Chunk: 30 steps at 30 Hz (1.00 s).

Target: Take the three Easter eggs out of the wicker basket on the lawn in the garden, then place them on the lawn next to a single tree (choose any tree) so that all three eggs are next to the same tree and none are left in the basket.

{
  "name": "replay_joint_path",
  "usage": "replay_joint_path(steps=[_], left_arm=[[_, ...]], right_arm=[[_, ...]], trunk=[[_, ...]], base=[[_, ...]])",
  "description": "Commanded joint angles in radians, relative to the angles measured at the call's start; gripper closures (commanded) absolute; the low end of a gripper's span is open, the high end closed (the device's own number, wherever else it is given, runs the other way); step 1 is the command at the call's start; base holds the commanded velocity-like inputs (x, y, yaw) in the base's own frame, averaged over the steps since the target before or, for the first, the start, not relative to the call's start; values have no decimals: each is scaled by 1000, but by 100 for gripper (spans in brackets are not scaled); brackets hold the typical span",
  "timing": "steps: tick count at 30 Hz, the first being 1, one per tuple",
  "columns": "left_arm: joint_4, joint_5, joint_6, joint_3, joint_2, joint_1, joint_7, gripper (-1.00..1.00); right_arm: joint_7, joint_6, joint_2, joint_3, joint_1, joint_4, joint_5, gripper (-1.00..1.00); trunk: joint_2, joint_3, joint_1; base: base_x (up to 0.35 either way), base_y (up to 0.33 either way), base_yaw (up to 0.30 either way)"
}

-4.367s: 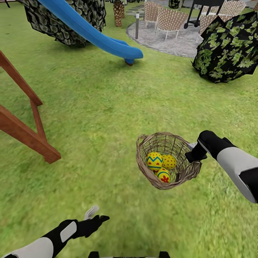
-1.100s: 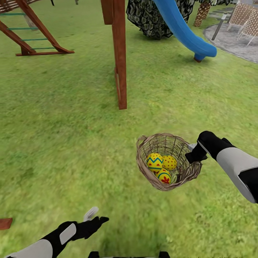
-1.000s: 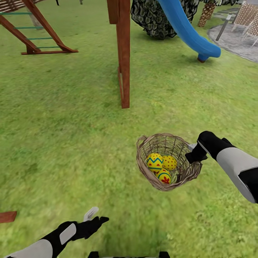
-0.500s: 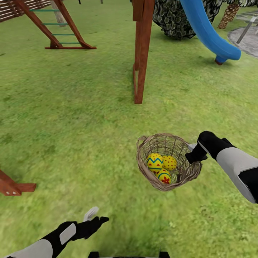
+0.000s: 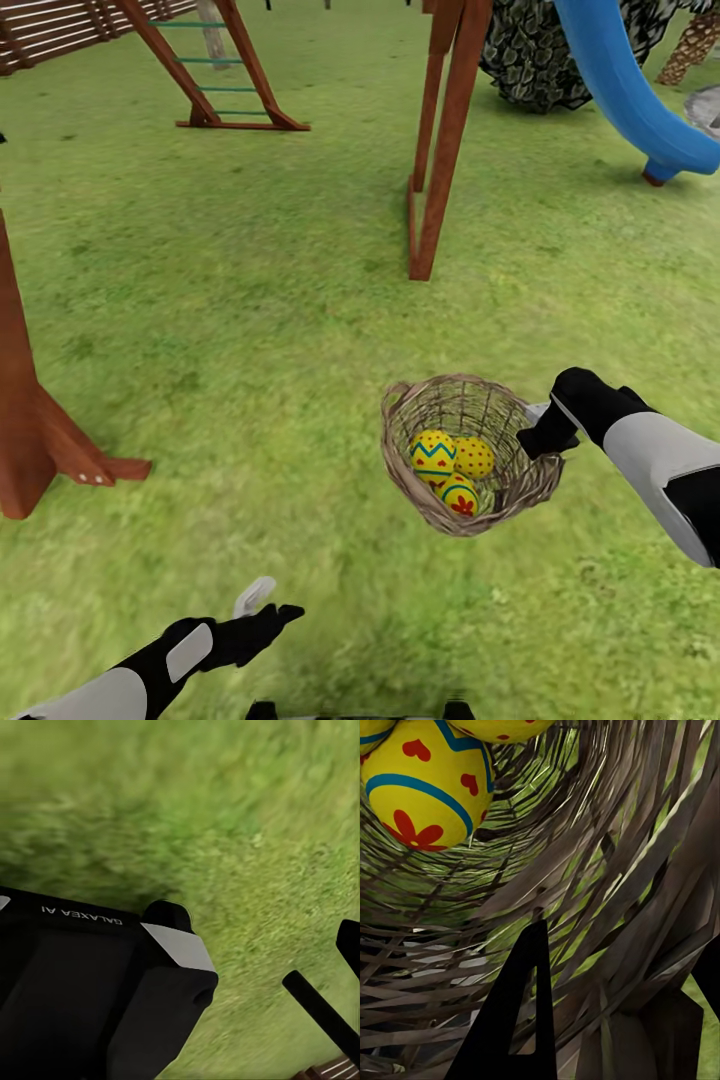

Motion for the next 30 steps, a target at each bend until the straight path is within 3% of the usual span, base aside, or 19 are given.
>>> replay_joint_path(steps=[1,17,30], left_arm=[[0,6,5,-4,0,-1,-2,-100],[0,6,5,-4,0,-1,-2,-100],[0,6,4,-4,2,-1,-2,-100]], right_arm=[[9,4,0,-1,0,-1,2,100],[8,4,0,-1,0,0,2,100],[3,4,1,0,0,15,2,100]], trunk=[[-1,-1,-1],[-1,-1,-1],[-1,-1,-1]], base=[[-325,147,176],[-319,137,176],[-19,4,199]])
